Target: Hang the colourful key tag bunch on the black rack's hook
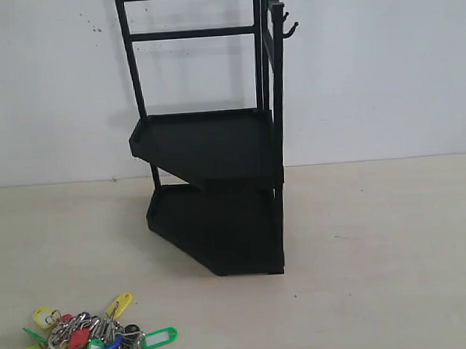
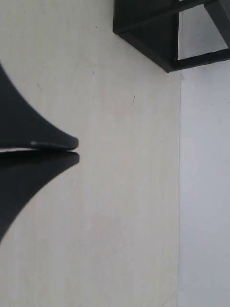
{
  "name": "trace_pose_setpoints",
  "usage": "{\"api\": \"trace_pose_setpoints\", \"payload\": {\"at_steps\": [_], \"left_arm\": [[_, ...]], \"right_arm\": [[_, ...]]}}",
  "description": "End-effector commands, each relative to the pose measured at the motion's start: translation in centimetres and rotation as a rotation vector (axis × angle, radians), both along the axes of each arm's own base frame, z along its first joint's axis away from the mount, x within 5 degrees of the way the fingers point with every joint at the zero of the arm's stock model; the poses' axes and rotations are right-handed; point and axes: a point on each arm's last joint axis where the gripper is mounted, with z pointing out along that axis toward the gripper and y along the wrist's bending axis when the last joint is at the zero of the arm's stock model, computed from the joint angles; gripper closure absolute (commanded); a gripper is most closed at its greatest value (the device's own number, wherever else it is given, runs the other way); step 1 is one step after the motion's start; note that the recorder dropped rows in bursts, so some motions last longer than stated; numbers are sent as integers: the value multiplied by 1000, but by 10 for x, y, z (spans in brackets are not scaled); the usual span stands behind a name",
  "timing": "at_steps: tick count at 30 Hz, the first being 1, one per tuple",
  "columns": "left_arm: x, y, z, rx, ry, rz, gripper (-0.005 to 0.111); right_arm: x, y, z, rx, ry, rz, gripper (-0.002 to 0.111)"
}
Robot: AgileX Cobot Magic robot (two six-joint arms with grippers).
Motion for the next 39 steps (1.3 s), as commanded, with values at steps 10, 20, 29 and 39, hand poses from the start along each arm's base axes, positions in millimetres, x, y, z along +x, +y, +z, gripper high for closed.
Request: {"api": "trace_pose_setpoints", "payload": {"at_steps": [10, 20, 29, 39], "left_arm": [[0, 0, 2, -17, -20, 7, 102], [0, 0, 2, -17, -20, 7, 102], [0, 0, 2, -17, -20, 7, 102], [0, 0, 2, -17, -20, 7, 102]], "right_arm": [[0, 0, 2, -5, -19, -1, 108], [0, 0, 2, -5, -19, -1, 108], [0, 0, 2, -5, -19, -1, 108], [3, 0, 17, -22, -194, 1, 108]]}}
